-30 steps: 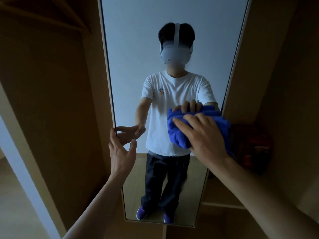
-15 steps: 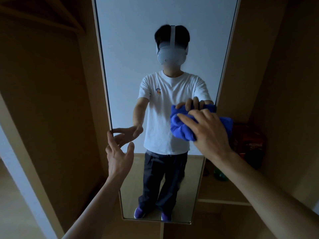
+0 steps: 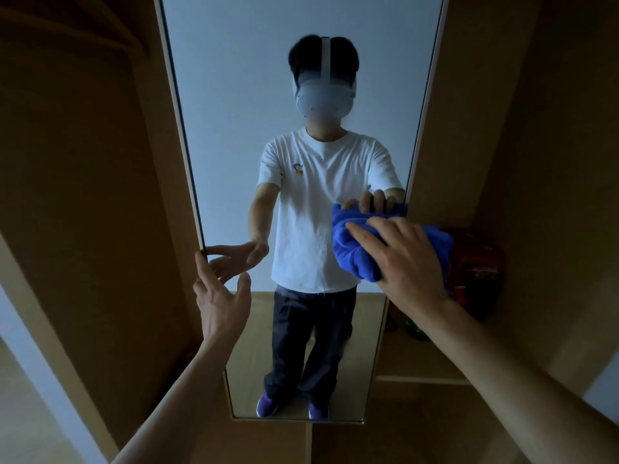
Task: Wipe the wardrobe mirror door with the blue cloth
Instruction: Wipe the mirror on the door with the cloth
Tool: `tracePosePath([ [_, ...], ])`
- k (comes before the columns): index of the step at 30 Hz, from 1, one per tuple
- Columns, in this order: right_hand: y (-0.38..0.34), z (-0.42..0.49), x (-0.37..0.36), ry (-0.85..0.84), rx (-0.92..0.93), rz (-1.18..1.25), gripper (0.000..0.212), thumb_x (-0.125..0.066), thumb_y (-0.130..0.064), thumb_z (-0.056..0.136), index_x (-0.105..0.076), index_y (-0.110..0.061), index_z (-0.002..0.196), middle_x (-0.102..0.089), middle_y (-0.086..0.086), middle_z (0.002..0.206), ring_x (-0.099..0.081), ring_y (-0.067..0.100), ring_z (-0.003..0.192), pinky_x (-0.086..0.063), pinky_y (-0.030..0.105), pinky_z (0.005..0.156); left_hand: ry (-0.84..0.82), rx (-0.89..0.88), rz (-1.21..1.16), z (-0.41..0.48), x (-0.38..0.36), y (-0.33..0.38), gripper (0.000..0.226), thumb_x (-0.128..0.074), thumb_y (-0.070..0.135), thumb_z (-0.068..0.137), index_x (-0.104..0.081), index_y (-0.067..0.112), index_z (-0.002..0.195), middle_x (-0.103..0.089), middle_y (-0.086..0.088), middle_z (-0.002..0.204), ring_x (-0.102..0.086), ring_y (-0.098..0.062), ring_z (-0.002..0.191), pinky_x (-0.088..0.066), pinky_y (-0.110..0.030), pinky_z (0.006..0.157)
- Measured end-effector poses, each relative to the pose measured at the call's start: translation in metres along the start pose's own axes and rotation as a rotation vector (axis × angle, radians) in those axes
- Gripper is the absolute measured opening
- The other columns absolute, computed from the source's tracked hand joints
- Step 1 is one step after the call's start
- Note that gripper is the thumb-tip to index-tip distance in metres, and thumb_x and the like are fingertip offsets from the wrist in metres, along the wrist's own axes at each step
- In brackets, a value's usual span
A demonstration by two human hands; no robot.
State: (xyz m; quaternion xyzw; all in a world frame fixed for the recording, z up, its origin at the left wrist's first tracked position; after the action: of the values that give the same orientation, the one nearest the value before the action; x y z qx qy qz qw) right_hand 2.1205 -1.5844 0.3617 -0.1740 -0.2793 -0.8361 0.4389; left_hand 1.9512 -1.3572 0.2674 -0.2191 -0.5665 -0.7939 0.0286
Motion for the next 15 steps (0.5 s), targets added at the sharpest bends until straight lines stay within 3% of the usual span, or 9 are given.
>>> tracePosePath([
  [6, -0.012, -0.039, -0.023, -0.103, -0.108, 0.092, 0.055, -0.065, -0.018, 0.084, -0.054, -0.016, 0.138, -0.060, 0.008, 0.120, -0.057, 0.030, 0.099, -0.047, 0.043, 0.080, 0.002, -0.012, 0.008, 0.000, 0.003, -0.001, 0.088, -0.058, 0.039, 0.099, 0.005, 0.039, 0.160, -0.028, -0.019, 0.157, -0.045, -0.042, 0.134, -0.048, -0.061, 0.097],
  [9, -0.008, -0.033, -0.018, -0.064, -0.221, 0.183, 0.058, -0.066, -0.006, 0.076, -0.052, -0.016, 0.132, -0.060, 0.005, 0.111, -0.059, 0.029, 0.093, -0.051, 0.043, 0.072, 0.004, -0.004, 0.009, 0.004, 0.004, -0.004, 0.086, -0.057, 0.041, 0.099, 0.003, 0.038, 0.160, -0.031, -0.019, 0.155, -0.045, -0.042, 0.133, -0.048, -0.059, 0.096],
  [12, 0.004, -0.027, -0.009, 0.025, -0.476, 0.328, 0.047, -0.067, -0.012, 0.086, -0.052, -0.019, 0.131, -0.060, -0.001, 0.112, -0.059, 0.019, 0.103, -0.050, 0.030, 0.079, 0.007, 0.031, 0.020, 0.005, 0.004, -0.004, 0.085, -0.055, 0.044, 0.099, 0.002, 0.036, 0.161, -0.032, -0.021, 0.153, -0.038, -0.043, 0.137, -0.041, -0.061, 0.102],
  [15, 0.011, -0.018, -0.002, 0.141, -0.544, 0.375, 0.049, -0.072, -0.014, 0.085, -0.053, -0.013, 0.130, -0.062, 0.009, 0.114, -0.063, 0.026, 0.101, -0.054, 0.039, 0.080, 0.037, 0.043, 0.004, 0.010, 0.003, 0.001, 0.084, -0.055, 0.045, 0.099, 0.000, 0.030, 0.161, -0.030, -0.020, 0.155, -0.031, -0.040, 0.142, -0.036, -0.061, 0.110],
])
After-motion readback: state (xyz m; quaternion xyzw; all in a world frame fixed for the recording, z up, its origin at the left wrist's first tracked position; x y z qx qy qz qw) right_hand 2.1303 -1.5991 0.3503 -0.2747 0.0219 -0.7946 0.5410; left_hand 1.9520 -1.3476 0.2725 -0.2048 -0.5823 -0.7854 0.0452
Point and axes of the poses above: each hand's wrist, its own z-axis towards the middle knuckle, its own x-axis out of the back of the hand, y = z × x, the point moved 4 cm from there along z, towards the middle knuckle
